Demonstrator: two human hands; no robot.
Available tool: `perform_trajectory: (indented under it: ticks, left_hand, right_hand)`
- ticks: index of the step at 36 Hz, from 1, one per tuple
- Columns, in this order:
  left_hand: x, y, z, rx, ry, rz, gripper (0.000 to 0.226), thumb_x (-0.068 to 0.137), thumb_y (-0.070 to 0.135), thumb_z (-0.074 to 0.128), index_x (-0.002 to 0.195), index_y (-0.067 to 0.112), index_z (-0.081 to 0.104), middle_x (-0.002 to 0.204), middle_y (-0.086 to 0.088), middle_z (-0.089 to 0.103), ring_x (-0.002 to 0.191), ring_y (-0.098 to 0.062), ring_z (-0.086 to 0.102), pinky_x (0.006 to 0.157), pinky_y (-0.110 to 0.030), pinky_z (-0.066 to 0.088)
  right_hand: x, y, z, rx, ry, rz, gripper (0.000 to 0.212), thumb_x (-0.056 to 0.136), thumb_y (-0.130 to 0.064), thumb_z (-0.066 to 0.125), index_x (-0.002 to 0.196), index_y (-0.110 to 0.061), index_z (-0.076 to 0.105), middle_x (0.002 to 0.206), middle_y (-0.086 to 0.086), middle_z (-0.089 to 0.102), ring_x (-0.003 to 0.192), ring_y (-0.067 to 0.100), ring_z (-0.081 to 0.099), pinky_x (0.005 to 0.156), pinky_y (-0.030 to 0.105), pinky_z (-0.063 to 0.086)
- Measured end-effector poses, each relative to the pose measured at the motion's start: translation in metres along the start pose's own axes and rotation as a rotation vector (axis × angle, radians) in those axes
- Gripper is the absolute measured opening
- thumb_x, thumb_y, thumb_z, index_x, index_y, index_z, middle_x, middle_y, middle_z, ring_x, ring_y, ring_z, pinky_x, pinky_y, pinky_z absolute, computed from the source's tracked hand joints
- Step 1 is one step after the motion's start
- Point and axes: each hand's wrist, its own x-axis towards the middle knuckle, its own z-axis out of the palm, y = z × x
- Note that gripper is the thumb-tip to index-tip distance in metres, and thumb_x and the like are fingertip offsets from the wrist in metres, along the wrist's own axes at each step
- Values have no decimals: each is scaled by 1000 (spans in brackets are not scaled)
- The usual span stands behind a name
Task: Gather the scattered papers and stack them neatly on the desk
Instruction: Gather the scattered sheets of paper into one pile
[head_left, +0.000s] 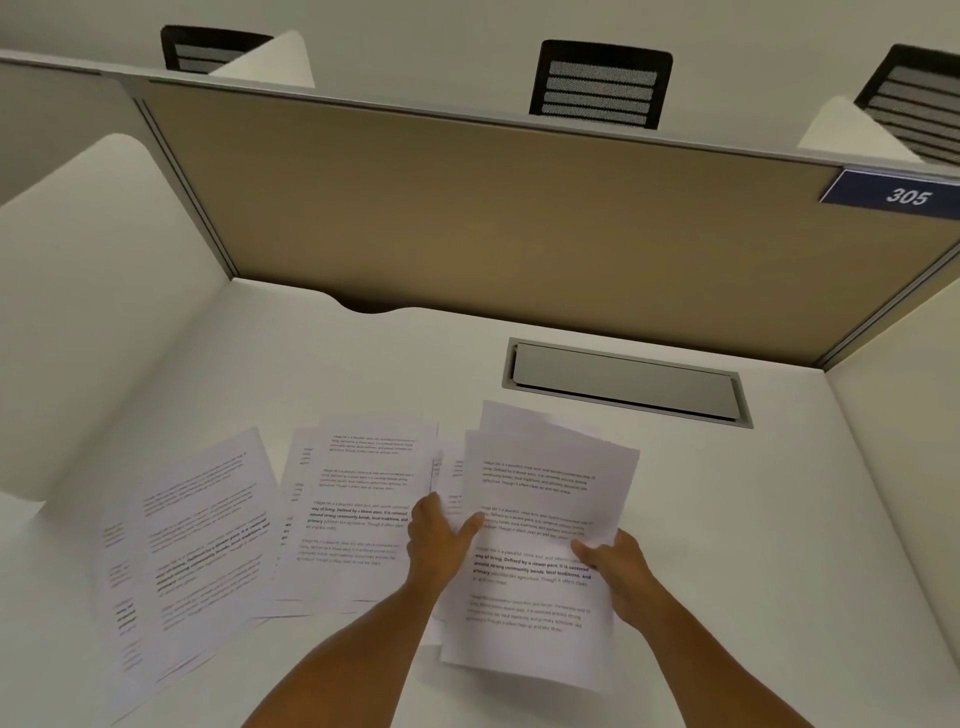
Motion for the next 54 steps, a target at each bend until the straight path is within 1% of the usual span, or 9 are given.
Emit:
perform_trajectory:
  ticks: [9, 17, 23, 26, 33, 40, 45, 48, 54]
  left_hand:
    - [-9, 9, -6, -426, -107, -35, 75, 82, 32, 76, 143, 13, 36, 140, -9, 54, 115, -25, 58, 97, -40, 51]
    - [-20, 8, -4, -431, -182, -54, 74, 80, 23, 80, 142, 11, 41, 137, -9, 56, 122, -27, 57, 102, -44, 50]
    - [-31, 3, 1, -483, -285, -88, 75, 78, 18, 81, 140, 11, 40, 133, -10, 59, 115, -26, 61, 99, -44, 52]
    - [-36, 0, 3, -492, -306, -69, 71, 80, 15, 79, 139, 13, 39, 132, -8, 58, 109, -20, 60, 93, -35, 52]
    - [-33, -7, -3, -542, -205, -65, 75, 85, 4, 72, 145, 19, 29, 132, -8, 58, 110, -24, 62, 94, -44, 55]
    - [-22, -19, -14, -565, -83, -77, 43, 87, 1, 67, 126, 15, 58, 123, -8, 67, 107, -23, 66, 93, -44, 56]
    - [-13, -28, -20, -509, -16, -68, 48, 86, -6, 63, 126, 16, 49, 128, -7, 61, 108, -19, 59, 90, -29, 50]
    - [-6, -31, -21, -459, -8, -51, 61, 86, -7, 63, 138, 17, 42, 133, 1, 53, 123, -22, 52, 103, -35, 45]
    - [7, -36, -19, -446, -70, -80, 76, 83, -10, 62, 145, 21, 31, 140, -1, 47, 130, -21, 45, 102, -33, 43]
  right_hand:
    - [-10, -5, -24, 52, -26, -14, 40, 86, 2, 73, 124, -9, 63, 109, 14, 75, 96, 34, 74, 77, 44, 62]
    - [-21, 4, -27, 99, -134, 41, 44, 89, 5, 68, 131, -4, 60, 122, 20, 70, 110, 41, 68, 98, 60, 51]
    - [-24, 18, -18, 74, -205, 96, 42, 92, 7, 63, 134, 2, 58, 125, 24, 67, 114, 43, 65, 102, 59, 48]
    - [-21, 23, -8, 25, -171, 93, 44, 94, 7, 60, 136, -2, 55, 127, 23, 66, 113, 43, 65, 99, 59, 51]
    - [-12, 17, 19, -133, -40, 15, 42, 93, 4, 60, 134, -6, 59, 118, 17, 70, 103, 36, 69, 94, 54, 56]
    - [0, 4, 50, -93, -19, -55, 40, 93, 1, 62, 132, -9, 60, 121, 13, 69, 109, 32, 66, 100, 50, 53]
    - [15, 6, 70, -144, 22, -19, 33, 91, -1, 63, 124, -6, 65, 107, 9, 72, 102, 32, 68, 98, 50, 54]
    - [20, 2, 84, -256, 105, 3, 29, 88, -10, 67, 117, -6, 67, 104, 10, 72, 98, 32, 69, 94, 49, 57]
    - [34, -13, 102, -491, 226, 102, 55, 85, -26, 69, 133, -6, 53, 130, 17, 54, 112, 34, 59, 100, 46, 51]
